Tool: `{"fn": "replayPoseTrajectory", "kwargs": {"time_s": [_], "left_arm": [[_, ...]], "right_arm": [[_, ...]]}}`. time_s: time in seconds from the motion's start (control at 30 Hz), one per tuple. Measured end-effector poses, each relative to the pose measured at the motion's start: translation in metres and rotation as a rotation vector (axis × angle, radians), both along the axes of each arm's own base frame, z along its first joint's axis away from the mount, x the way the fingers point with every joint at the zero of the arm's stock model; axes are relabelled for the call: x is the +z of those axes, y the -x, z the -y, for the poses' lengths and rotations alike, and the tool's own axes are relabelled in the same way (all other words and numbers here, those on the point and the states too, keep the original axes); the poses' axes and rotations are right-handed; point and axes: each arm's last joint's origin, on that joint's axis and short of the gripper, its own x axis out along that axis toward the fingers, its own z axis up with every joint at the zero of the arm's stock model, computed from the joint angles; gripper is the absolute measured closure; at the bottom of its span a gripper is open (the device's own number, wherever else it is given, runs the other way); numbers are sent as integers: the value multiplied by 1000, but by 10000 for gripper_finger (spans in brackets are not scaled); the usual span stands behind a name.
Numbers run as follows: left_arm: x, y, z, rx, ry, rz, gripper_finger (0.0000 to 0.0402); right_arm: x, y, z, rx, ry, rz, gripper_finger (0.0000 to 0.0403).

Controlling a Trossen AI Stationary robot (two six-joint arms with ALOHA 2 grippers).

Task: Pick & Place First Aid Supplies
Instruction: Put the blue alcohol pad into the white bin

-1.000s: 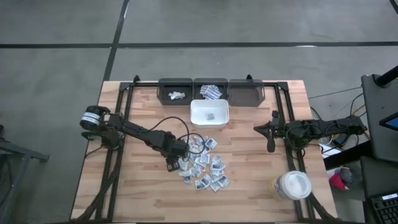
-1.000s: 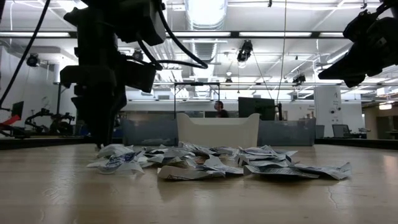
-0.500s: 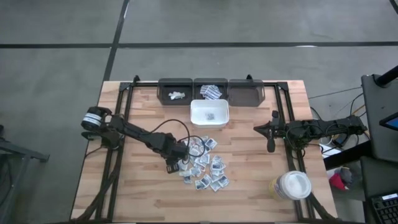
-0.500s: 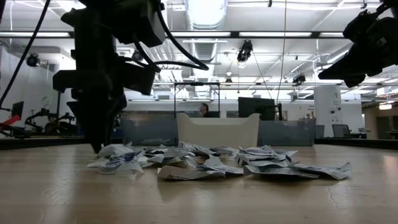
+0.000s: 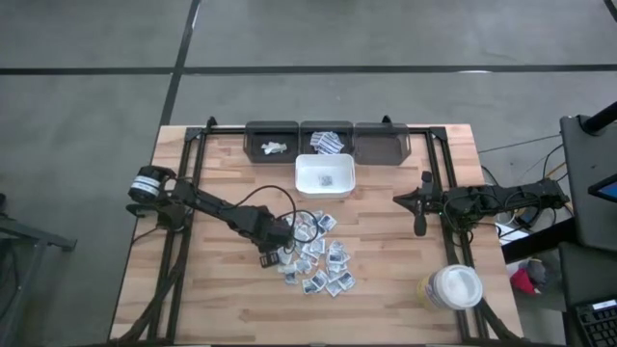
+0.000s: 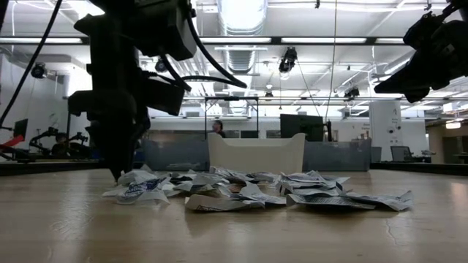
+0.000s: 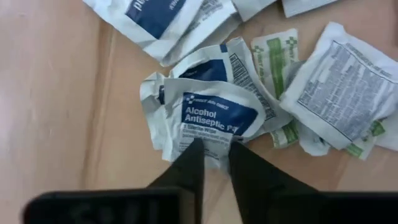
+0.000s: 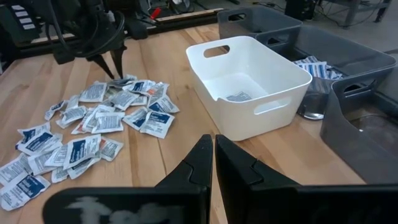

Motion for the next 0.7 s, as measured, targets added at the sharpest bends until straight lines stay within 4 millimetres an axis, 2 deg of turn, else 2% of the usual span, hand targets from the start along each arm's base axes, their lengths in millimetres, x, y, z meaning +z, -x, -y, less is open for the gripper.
{"fn": "replayPoseTrajectory", "kwargs": {"time_s": [0.13,0.4,0.53,0.7], "left_arm": [[1,-1,1,-7,33,-2,393],[10,-1,3,-41,71,-47,400],[31,1,2,-56,64,-75,400],[62,-2,2,-99,74,30,401]], "right_arm": [[0,0,0,0,0,0,385],[0,0,0,0,0,0,385],[0,0,0,0,0,0,385],[0,0,0,0,0,0,385]]}}
